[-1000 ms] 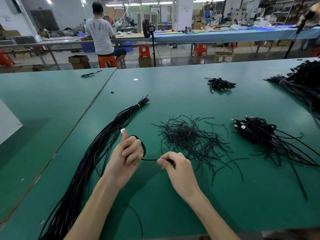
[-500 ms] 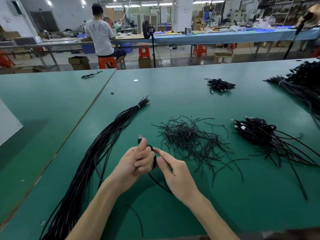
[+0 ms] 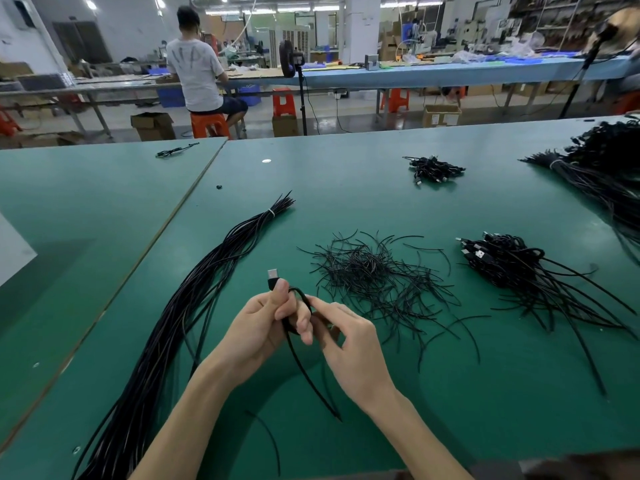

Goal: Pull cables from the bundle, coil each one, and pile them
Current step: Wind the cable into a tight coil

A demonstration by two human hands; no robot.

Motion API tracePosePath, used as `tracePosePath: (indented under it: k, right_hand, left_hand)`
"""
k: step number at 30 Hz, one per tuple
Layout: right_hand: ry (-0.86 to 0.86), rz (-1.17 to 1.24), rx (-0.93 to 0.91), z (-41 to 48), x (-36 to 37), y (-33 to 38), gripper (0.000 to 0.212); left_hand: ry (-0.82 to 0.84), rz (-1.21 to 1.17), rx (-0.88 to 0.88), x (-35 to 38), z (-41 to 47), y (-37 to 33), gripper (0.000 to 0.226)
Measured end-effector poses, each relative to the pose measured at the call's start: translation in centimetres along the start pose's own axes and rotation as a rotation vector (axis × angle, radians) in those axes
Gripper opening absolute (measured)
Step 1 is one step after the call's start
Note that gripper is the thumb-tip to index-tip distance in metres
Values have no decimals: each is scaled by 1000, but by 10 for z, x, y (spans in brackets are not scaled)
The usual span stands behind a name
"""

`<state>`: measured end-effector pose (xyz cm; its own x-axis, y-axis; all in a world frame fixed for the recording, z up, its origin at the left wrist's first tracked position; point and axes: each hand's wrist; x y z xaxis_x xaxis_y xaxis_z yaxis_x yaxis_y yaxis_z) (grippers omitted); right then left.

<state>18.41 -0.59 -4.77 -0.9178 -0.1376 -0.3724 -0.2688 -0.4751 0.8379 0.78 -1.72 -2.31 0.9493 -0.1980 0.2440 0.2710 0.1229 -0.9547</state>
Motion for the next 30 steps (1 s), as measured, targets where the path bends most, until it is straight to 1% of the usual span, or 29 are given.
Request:
tracePosePath:
  k: [5, 7, 9, 12, 15, 17, 18, 19, 22, 24, 25, 28, 30]
  right_hand:
    - [-26, 19, 2, 1, 1, -1, 35]
    - [-38, 21, 1, 2, 1, -1, 34]
    - [-38, 28, 12, 2, 1, -1, 35]
    - [-20, 10, 19, 1, 2, 0, 37]
    - [15, -58, 31, 0, 3, 2, 39]
    - [45, -112, 54, -1, 3, 3, 41]
    - [68, -134, 67, -1, 3, 4, 44]
    - [103, -152, 80, -1, 3, 6, 52]
    - [240, -273, 87, -3, 3, 12, 88]
    - [289, -398, 62, -4, 5, 13, 99]
    - [291, -437, 52, -4, 6, 13, 98]
    - [237, -466, 31, -3, 8, 9, 78]
    - [214, -487, -1, -3, 9, 8, 69]
  left_hand:
    - [-45, 138, 69, -1, 1, 5, 55]
    - [-84, 273, 72, -2, 1, 5, 60]
    - [-136, 382, 36, -5, 2, 5, 64]
    - [-129, 364, -8, -8, 0, 6, 64]
    - [-118, 313, -31, -9, -1, 6, 62]
    - [-127, 340, -33, -7, 0, 7, 62]
    - [-144, 380, -24, -7, 0, 8, 62]
    - [-164, 427, -8, -6, 0, 9, 63]
    - [-189, 494, 40, -4, 0, 11, 62]
    - [-176, 508, 48, -2, 0, 12, 58]
    - [-168, 513, 48, -2, 0, 12, 57]
    - [-160, 500, 33, -1, 0, 11, 55]
    - [-159, 488, 26, -2, -1, 10, 54]
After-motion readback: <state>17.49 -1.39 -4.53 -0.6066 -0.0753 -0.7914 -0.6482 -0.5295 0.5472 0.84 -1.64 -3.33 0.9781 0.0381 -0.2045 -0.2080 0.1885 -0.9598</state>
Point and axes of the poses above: each hand's wrist, its own z-axis towards the middle knuckle, its own x-axis out of the palm, y = z × x, and after that the axes turned 5 degrees about x, right-handed
